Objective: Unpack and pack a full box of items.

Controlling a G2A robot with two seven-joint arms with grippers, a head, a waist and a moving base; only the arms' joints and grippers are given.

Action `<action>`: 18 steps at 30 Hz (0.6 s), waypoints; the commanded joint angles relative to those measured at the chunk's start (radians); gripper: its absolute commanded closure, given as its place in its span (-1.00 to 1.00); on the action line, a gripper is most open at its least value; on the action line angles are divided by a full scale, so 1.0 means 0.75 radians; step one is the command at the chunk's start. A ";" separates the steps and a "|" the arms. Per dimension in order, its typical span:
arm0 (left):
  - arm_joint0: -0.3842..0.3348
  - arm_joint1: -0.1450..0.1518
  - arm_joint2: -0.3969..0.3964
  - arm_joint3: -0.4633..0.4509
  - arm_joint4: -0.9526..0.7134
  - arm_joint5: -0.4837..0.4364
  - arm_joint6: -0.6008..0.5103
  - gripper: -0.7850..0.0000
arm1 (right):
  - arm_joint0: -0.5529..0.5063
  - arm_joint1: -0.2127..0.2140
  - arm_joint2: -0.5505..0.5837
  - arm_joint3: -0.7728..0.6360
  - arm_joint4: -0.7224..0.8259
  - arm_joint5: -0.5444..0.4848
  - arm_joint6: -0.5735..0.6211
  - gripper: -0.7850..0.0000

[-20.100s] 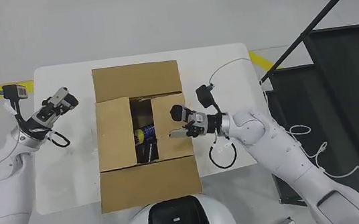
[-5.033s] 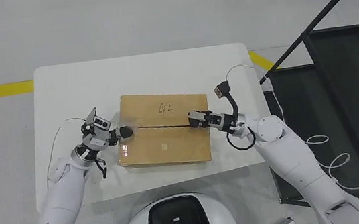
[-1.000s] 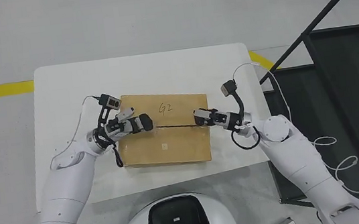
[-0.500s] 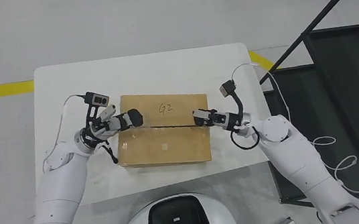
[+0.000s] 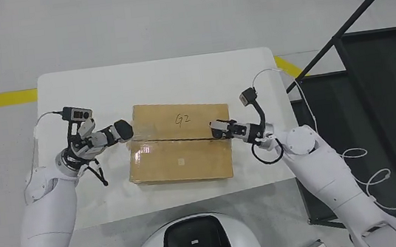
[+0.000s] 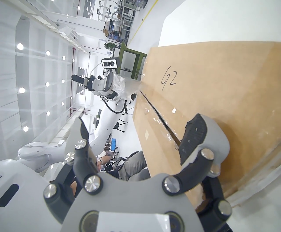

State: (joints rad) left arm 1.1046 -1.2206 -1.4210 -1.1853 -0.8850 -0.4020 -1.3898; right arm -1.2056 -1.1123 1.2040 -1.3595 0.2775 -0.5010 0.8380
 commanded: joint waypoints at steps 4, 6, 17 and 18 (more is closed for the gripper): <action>-0.059 -0.020 0.099 -0.008 0.000 0.016 0.009 -1.00 | -0.010 0.002 0.011 -0.041 -0.008 -0.056 -0.011 -1.00; -0.087 -0.030 0.142 0.002 -0.003 0.020 0.019 -1.00 | -0.012 0.005 0.021 -0.061 -0.033 -0.107 0.002 -1.00; -0.177 -0.064 0.275 0.095 0.033 -0.027 0.028 -1.00 | -0.039 0.038 0.106 -0.195 -0.483 -0.370 -0.013 -1.00; -0.179 -0.062 0.264 0.095 0.027 -0.043 0.021 -1.00 | -0.049 0.041 0.112 -0.209 -0.510 -0.377 -0.016 -1.00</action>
State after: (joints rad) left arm 0.9718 -1.2689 -1.2137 -1.1156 -0.8609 -0.4203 -1.3691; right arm -1.2344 -1.0837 1.2836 -1.5049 -0.0815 -0.7775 0.8296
